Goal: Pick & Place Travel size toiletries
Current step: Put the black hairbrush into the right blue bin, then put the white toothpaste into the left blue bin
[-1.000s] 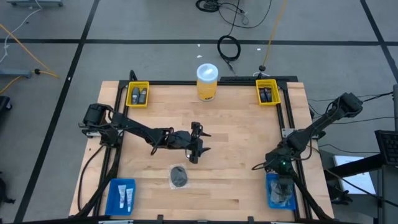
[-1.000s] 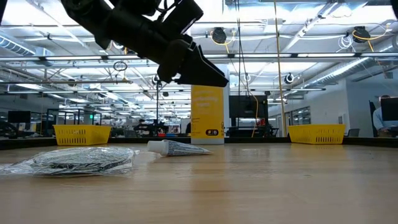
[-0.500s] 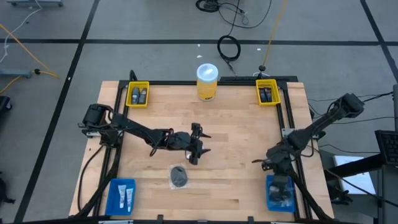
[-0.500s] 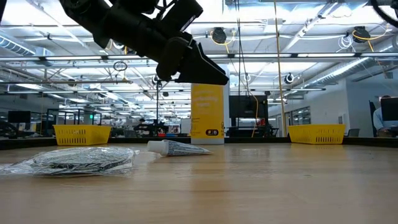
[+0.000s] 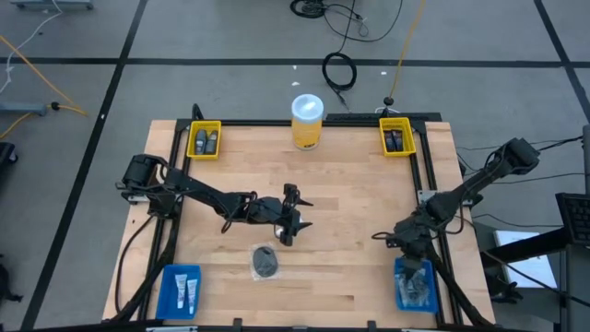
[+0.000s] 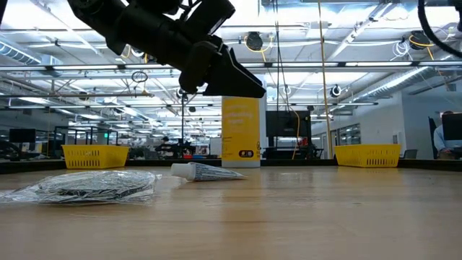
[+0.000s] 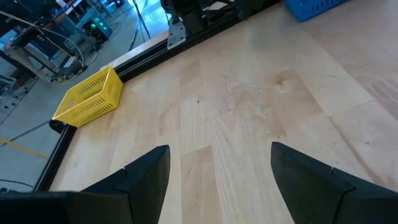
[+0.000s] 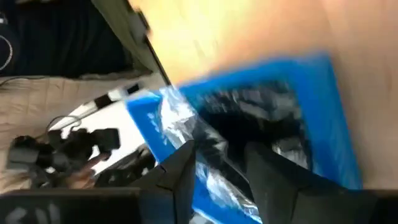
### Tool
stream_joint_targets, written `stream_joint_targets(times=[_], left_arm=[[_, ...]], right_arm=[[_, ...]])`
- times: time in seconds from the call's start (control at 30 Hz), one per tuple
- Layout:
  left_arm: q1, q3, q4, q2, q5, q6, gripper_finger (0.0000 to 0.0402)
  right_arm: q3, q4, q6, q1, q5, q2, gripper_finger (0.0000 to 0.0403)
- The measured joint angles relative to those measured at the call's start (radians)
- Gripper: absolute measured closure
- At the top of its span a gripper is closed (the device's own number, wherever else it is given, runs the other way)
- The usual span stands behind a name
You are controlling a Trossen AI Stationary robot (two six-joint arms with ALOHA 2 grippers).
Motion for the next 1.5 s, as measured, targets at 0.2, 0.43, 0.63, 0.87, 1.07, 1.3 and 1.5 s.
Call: stream_joint_targets(times=[0.2,0.43,0.63,0.87,1.07,1.3,1.5], left_arm=[[0.001,0.000,0.002,0.000,0.000,0.000,0.0133],[-0.002,0.000,0.007,0.000,0.000,0.000,0.0133],[-0.018,0.000,0.009,0.000,-0.009,0.034,0.0133],[-0.022,0.000,0.021,0.000,-0.012,0.019,0.0133],[-0.025,0.000,-0.048,-0.018,-0.114,-0.079,0.0133],[-0.035,0.001,-0.262,-0.149,-0.194,-0.274,0.0133],[-0.062,0.001,-0.653,-0.265,-0.274,-0.588,0.0133]], right_arm=[[-0.020,0.008,0.131,0.000,-0.054,-0.014,0.0240],[-0.020,0.007,0.262,-0.026,-0.053,-0.100,0.0199],[-0.013,0.005,0.302,-0.026,0.027,-0.178,0.0206],[0.040,0.046,-0.019,-0.041,0.429,-0.201,0.0231],[0.032,0.309,-0.634,-0.045,1.046,-0.153,0.0249],[-0.086,1.055,-1.089,-0.105,1.253,0.099,0.0253],[-0.034,1.235,-1.183,-0.187,1.231,0.417,0.0237]])
